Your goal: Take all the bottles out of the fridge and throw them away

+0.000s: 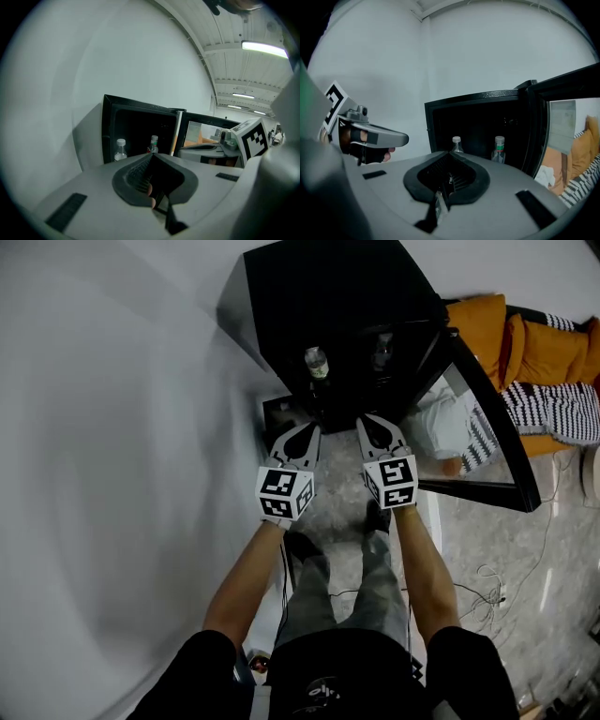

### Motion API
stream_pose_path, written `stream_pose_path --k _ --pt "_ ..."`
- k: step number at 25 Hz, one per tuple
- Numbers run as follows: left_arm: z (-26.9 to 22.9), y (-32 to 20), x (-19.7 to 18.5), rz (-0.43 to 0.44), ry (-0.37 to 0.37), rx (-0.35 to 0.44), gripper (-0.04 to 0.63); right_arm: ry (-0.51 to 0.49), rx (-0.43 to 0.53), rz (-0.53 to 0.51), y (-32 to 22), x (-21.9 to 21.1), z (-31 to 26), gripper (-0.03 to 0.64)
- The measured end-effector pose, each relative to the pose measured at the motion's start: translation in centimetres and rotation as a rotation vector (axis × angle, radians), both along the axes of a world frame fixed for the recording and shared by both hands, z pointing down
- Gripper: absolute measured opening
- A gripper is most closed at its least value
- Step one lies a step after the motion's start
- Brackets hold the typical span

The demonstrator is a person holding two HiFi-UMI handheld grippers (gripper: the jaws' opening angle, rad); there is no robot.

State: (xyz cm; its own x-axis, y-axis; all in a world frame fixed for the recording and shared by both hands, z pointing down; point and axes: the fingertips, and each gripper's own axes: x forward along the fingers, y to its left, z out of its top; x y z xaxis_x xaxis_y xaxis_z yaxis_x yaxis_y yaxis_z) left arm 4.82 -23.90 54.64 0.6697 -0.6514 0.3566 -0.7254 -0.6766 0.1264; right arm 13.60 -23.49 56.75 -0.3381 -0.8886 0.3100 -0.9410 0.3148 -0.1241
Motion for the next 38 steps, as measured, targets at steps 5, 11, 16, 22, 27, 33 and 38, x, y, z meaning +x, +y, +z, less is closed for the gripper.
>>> stream_pose_path --k 5,11,16,22,27,33,38 --pt "0.9 -0.9 -0.6 -0.008 0.000 0.001 0.002 -0.001 0.006 -0.026 -1.0 -1.0 0.9 0.008" --pt "2.4 -2.5 -1.2 -0.026 0.005 0.029 0.002 -0.002 0.029 -0.051 -2.7 -1.7 2.5 0.008" --pt "4.7 -3.9 -1.9 -0.041 0.024 0.099 0.002 0.001 0.080 -0.068 -4.7 -2.6 5.6 0.008" --pt "8.3 -6.2 -3.4 -0.071 0.045 0.160 0.002 0.008 0.128 -0.069 -7.6 -3.2 9.5 0.008" --pt "10.4 -7.5 -4.5 -0.080 0.049 0.179 0.002 0.000 0.153 -0.066 -10.0 -3.7 11.6 0.009" --pt "11.8 -8.8 -3.4 -0.068 0.062 0.203 0.002 -0.036 0.143 -0.089 -15.1 -3.9 14.2 0.188" --pt "12.5 -10.2 -3.1 -0.075 0.089 0.228 0.002 -0.032 0.123 -0.123 -19.7 -4.9 16.0 0.294"
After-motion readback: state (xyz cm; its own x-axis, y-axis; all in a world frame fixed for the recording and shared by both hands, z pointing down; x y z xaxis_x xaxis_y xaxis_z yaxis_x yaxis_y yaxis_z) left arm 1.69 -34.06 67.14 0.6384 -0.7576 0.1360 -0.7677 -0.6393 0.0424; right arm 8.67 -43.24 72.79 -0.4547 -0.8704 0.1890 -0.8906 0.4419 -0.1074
